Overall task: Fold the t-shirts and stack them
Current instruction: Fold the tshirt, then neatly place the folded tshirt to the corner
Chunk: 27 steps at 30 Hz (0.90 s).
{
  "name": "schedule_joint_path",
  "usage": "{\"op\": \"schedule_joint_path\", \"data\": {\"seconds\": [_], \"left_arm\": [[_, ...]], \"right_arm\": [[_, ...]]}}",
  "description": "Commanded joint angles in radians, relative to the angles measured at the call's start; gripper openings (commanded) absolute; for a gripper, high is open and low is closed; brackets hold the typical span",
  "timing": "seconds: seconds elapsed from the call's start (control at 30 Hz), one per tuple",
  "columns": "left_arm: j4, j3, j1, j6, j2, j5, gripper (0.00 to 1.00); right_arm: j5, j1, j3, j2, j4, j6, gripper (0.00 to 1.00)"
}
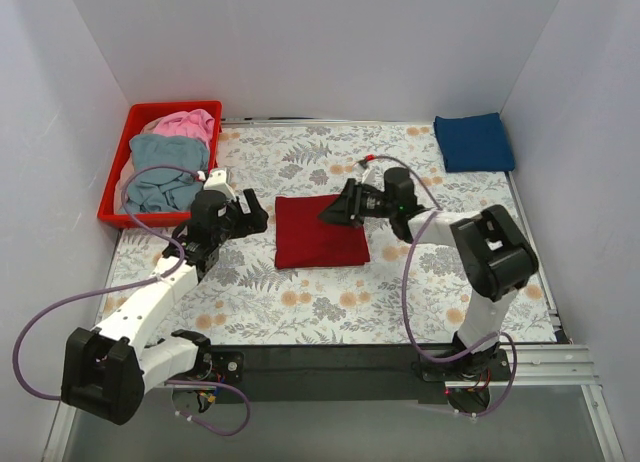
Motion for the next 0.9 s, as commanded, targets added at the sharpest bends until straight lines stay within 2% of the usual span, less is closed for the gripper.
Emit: {"op": "schedule_joint_path", "data": {"seconds": [0.0,0.07,0.1,0.13,0.17,0.2,0.23,0.3,0.43,0.47,0.53,0.57,0.63,0.7,0.8,0.83,0.87], "left_arm": [[-0.010,0.039,-0.020,0.024,0.020,0.049,0.81],[-0.018,0.065,-0.066,0.038,0.036,0.036,0.80],[-0.033,0.075,-0.087,0.058,0.068,0.021,0.80],[-0.043,0.094,-0.142,0.068,0.085,0.003,0.80],[-0.053,0.129,-0.173,0.081,0.110,-0.035,0.79],[-0.070,0.150,-0.207,0.110,0.131,-0.052,0.77],[-0.078,0.172,-0.268,0.121,0.180,-0.069,0.77],[-0.098,0.235,-0.328,0.156,0.227,-0.121,0.76],[-0.121,0.342,-0.503,0.238,0.363,-0.195,0.70],[-0.126,0.365,-0.527,0.256,0.423,-0.198,0.65],[-0.141,0.433,-0.607,0.303,0.480,-0.224,0.64],[-0.147,0.451,-0.632,0.321,0.541,-0.235,0.61],[-0.153,0.512,-0.699,0.364,0.598,-0.261,0.54],[-0.162,0.568,-0.747,0.383,0.673,-0.272,0.48],[-0.175,0.617,-0.779,0.415,0.757,-0.293,0.47],[-0.176,0.641,-0.794,0.421,0.773,-0.301,0.46],[-0.176,0.651,-0.799,0.427,0.791,-0.310,0.47]], "right_arm": [[-0.004,-0.107,-0.047,-0.134,-0.168,-0.202,0.59],[0.027,-0.178,-0.057,-0.183,-0.353,-0.291,0.59],[0.103,-0.196,-0.052,-0.232,-0.451,-0.424,0.59],[0.155,-0.213,-0.025,-0.254,-0.546,-0.488,0.59],[0.217,-0.233,-0.003,-0.274,-0.737,-0.558,0.60],[0.348,-0.239,0.012,-0.309,-0.810,-0.609,0.59],[0.415,-0.246,0.024,-0.331,-0.866,-0.679,0.60],[0.581,-0.261,0.034,-0.398,-0.972,-0.720,0.61],[0.763,-0.281,0.029,-0.495,-1.070,-0.775,0.63],[0.771,-0.296,0.015,-0.512,-1.078,-0.771,0.66],[0.869,-0.305,-0.012,-0.567,-1.086,-0.748,0.72],[0.915,-0.313,-0.046,-0.602,-1.083,-0.726,0.81],[0.925,-0.324,-0.069,-0.624,-1.078,-0.718,0.87],[0.882,-0.345,-0.084,-0.633,-1.079,-0.717,0.88],[0.827,-0.365,-0.094,-0.635,-1.078,-0.712,0.91],[0.822,-0.365,-0.103,-0.636,-1.078,-0.705,0.96],[0.820,-0.367,-0.109,-0.636,-1.075,-0.703,0.97]]}}
